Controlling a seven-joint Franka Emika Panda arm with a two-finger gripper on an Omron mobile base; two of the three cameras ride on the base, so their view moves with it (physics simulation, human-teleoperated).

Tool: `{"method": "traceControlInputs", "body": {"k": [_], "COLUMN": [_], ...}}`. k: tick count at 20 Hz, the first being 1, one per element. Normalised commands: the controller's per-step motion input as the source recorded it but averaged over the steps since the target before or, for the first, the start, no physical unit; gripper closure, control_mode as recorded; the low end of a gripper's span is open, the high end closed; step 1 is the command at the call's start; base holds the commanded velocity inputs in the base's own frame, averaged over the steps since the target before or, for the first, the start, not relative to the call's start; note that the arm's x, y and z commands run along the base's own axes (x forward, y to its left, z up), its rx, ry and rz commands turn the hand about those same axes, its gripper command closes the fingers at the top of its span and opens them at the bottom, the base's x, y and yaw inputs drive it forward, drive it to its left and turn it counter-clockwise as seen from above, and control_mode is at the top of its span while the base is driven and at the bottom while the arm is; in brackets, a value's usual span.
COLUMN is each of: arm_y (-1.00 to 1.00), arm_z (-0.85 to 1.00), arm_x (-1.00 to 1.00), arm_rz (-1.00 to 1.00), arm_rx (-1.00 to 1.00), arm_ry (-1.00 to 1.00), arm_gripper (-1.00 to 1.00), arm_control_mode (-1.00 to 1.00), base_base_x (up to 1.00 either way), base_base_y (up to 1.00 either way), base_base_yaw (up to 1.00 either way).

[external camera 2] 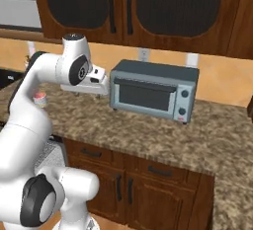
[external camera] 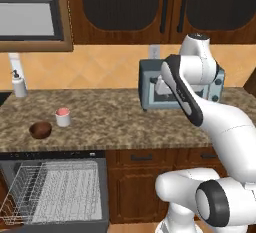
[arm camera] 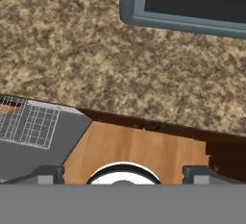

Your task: Pick up the cup and bowl from the counter, place them in the dishwasher, and close the dishwasher door.

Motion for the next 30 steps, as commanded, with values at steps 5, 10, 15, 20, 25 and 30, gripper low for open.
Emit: {"method": "traceControlInputs", "body": {"k": [5, 10, 15, 20, 25, 30], "arm_y": [0.00, 0.00, 0.00, 0.00, 0.00, 0.00], "arm_z": [0.00, 0.00, 0.00, 0.00, 0.00, 0.00], "arm_x": [0.00, 0.00, 0.00, 0.00, 0.00, 0.00], "arm_rz": [0.00, 0.00, 0.00, 0.00, 0.00, 0.00], "arm_rx": [0.00, 0.00, 0.00, 0.00, 0.00, 0.00], "arm_ry": [0.00, 0.00, 0.00, 0.00, 0.00, 0.00], "arm_gripper": [-1.00, -1.00, -1.00, -1.00, -1.00, -1.00], "arm_control_mode": [1.00, 1.00, 1.00, 1.00, 1.00, 1.00], "base_base_x": [0.00, 0.00, 0.00, 0.06, 0.11, 0.17], "base_base_y": [0.00, 0.00, -0.01, -0.07, -0.16, -0.34], "base_base_yaw": [0.71, 0.69, 0.60, 0.49, 0.40, 0.26]}}
